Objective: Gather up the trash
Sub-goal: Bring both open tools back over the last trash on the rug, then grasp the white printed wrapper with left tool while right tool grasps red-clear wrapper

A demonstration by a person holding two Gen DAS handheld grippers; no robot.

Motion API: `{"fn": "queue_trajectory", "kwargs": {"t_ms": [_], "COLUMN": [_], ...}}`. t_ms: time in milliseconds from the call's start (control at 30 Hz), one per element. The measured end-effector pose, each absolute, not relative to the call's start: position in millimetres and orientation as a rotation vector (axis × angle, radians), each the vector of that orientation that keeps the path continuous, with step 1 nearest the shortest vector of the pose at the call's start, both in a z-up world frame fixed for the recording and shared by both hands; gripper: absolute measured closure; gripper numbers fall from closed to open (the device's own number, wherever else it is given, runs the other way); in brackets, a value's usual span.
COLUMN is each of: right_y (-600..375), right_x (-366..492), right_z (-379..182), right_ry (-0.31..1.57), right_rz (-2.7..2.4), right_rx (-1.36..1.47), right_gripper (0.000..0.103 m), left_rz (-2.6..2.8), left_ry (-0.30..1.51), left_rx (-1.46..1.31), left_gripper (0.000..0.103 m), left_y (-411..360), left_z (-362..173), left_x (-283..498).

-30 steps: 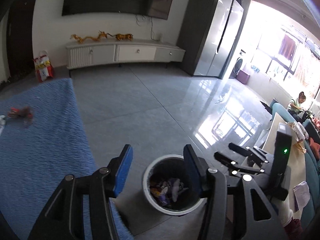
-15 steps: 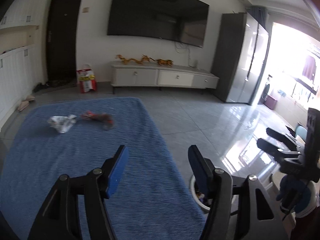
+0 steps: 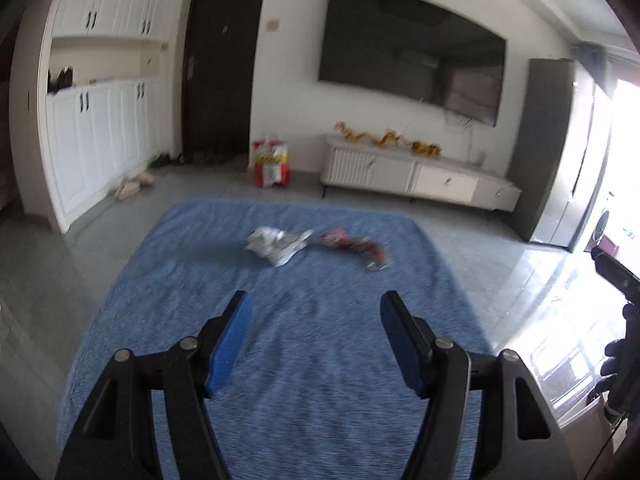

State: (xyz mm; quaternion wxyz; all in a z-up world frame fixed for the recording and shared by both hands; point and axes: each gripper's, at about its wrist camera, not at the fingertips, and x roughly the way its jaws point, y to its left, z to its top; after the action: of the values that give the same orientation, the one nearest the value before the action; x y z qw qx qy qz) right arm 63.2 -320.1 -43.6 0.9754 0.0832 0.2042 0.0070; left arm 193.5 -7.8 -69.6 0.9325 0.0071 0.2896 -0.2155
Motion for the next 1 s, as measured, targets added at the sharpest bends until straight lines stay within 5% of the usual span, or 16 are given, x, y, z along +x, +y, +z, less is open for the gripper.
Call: {"fn": "queue_trajectory", "kwargs": {"t_ms": [533,900,1000], "right_y": [-308.4,-307.8,-299.7], "right_x": [286.6,390.6,395.9], "right_z": [-136.5,-198.5,-204.0], "right_ry": [0.653,0.820,0.860], "right_rz": [0.140,0.189,0.198], "right_rx": [0.157,0.179,0.145], "right_gripper": [0.000,0.019,0.034], "left_rz": [-0.398,-0.372,-0.353], "left_ry": [0.802,0.889,0.884], "left_rx": [-0.108,-0.108,-0.100], "left_gripper": [0.038,0.039,0.050], "left_y": [-31.4,-69.2,-71.0], "left_z": [-145.9,-187.4,-191.6], "left_x": [394.8,471.5,471.0]}}
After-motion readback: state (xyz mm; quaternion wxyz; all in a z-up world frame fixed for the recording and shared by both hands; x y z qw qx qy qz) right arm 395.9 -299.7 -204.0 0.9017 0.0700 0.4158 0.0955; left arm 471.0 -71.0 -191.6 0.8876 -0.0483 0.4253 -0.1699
